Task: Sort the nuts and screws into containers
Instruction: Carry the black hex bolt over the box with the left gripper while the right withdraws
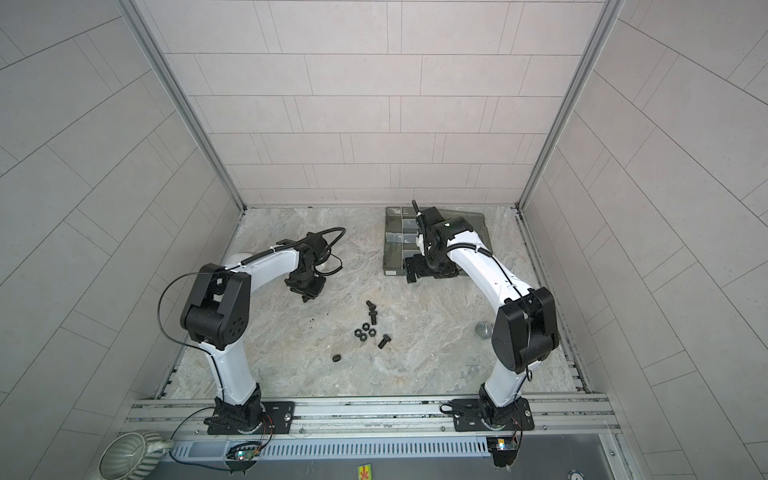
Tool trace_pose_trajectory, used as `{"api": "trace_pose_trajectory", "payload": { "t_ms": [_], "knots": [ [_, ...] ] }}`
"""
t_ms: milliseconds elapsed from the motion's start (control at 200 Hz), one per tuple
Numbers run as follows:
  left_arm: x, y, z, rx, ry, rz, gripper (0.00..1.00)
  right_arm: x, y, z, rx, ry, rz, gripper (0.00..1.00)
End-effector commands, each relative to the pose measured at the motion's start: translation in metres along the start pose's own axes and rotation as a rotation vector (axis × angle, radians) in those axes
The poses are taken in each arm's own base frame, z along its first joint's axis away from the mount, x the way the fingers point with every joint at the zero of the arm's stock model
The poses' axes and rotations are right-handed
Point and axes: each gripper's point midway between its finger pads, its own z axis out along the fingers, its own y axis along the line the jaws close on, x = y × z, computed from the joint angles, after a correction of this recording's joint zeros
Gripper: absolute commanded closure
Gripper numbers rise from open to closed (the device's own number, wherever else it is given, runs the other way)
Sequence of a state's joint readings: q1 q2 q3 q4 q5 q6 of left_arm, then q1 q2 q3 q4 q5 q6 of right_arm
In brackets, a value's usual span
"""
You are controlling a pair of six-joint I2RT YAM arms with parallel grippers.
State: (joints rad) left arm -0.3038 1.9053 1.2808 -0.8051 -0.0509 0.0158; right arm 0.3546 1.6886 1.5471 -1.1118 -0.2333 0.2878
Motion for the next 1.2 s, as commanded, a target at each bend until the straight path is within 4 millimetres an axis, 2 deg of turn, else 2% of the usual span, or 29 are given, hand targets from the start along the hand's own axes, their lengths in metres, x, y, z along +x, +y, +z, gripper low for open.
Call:
{"api": "trace_pose_trajectory", "payload": {
  "t_ms": [0, 135, 350, 560, 700, 831, 1016, 1196],
  "knots": [
    [0.014, 0.002, 0.011, -0.023, 0.056, 0.003, 0.61, 0.002, -0.001, -0.015, -0.001, -0.018, -0.009, 0.01],
    [0.017, 0.002, 0.016, -0.024, 0.071, 0.002, 0.63, 0.002, -0.001, -0.015, -0.003, -0.017, -0.008, 0.01],
    [0.02, 0.001, 0.019, -0.02, 0.092, -0.009, 0.81, 0.005, -0.002, -0.017, -0.001, -0.021, -0.004, 0.01],
    [0.006, -0.009, 0.005, 0.021, 0.07, -0.019, 0.84, 0.015, -0.005, -0.02, 0.005, -0.022, 0.003, 0.01],
    [-0.02, -0.022, -0.014, 0.035, 0.02, -0.003, 0.84, 0.023, -0.009, -0.023, 0.007, -0.035, 0.018, 0.01],
    [-0.058, -0.044, -0.041, 0.063, -0.058, 0.024, 0.84, 0.028, -0.014, -0.028, 0.007, -0.054, 0.036, 0.01],
    [-0.118, -0.082, -0.082, 0.14, -0.186, 0.035, 0.84, 0.036, -0.021, -0.034, 0.006, -0.078, 0.059, 0.01],
    [-0.162, -0.122, -0.104, 0.25, -0.286, 0.066, 0.84, 0.045, -0.031, -0.037, 0.012, -0.09, 0.082, 0.01]
  ]
}}
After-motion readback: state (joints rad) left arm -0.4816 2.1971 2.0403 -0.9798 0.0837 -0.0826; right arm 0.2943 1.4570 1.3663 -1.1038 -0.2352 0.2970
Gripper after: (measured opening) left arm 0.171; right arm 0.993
